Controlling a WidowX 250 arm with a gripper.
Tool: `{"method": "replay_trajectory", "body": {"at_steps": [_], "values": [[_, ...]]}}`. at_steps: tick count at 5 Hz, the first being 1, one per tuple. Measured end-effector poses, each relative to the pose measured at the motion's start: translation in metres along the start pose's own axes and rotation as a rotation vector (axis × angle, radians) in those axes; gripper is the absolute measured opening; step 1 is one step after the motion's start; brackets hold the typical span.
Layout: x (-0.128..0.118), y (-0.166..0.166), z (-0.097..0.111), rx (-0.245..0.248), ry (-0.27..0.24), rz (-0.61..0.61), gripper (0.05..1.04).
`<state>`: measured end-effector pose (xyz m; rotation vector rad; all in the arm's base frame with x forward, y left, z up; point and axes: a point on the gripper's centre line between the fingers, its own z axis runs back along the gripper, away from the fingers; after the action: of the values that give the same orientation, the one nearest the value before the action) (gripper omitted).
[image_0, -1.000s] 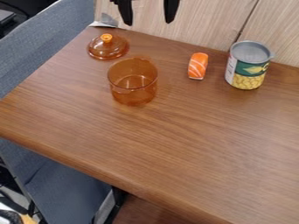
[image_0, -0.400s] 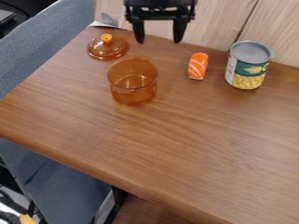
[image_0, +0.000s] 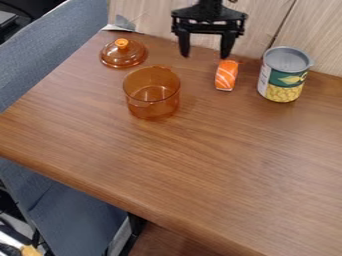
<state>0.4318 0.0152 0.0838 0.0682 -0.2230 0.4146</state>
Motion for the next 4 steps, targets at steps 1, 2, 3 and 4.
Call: {"method": "replay_trajectory", "body": {"at_steps": [1,2,3,4], "values": [[0.007,-0.018,-0.011,-0.019,0.007,-0.035,1.001],[0.007,-0.035,-0.019,-0.038,0.023,-0.070,1.001],[0.004,-0.040,-0.032,-0.032,0.043,-0.086,1.001],[0.001,-0.045,-0.034,-0.023,0.047,-0.090,1.001]]}}
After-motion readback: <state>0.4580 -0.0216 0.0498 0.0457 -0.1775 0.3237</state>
